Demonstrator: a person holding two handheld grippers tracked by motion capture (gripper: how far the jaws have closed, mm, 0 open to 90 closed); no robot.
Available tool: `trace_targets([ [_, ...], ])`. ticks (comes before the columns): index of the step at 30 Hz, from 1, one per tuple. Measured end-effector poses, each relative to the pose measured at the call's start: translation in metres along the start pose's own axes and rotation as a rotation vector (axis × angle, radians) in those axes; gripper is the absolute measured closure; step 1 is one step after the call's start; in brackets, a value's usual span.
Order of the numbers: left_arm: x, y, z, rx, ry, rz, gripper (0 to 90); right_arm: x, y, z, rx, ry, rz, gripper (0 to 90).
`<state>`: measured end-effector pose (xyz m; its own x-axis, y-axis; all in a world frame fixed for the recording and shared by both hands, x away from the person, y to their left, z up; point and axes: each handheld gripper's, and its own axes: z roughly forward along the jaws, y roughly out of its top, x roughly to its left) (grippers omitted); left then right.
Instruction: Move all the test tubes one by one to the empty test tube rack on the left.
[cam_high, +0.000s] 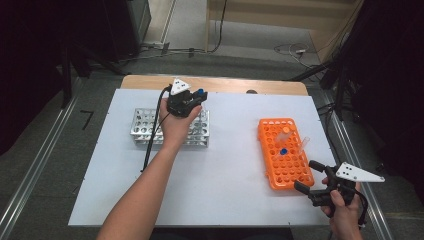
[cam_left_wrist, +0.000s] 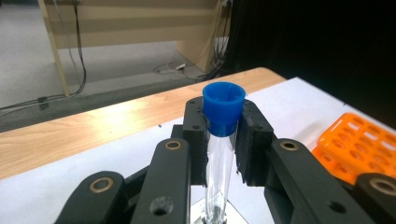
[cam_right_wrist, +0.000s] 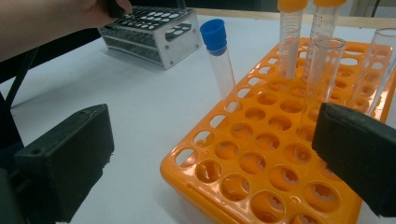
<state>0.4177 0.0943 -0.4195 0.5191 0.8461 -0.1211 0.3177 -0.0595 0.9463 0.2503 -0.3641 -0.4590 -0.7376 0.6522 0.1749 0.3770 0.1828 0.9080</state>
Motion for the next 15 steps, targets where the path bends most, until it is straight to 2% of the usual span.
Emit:
trace_targets([
  [4,-0.003,-0.005,0.004,0.022,0.021,0.032,76.3,0.0,0.0,0.0,-0.001,-0.001,-0.001,0.0],
  [13,-0.008,-0.011,0.008,0.058,0.034,0.056,76.2,-0.001,-0.001,-0.001,-0.004,-0.003,0.009,0.0],
  [15,-0.009,-0.012,0.009,0.082,0.037,0.044,75.4,-0.001,-0.001,0.0,-0.003,-0.002,0.007,0.0],
])
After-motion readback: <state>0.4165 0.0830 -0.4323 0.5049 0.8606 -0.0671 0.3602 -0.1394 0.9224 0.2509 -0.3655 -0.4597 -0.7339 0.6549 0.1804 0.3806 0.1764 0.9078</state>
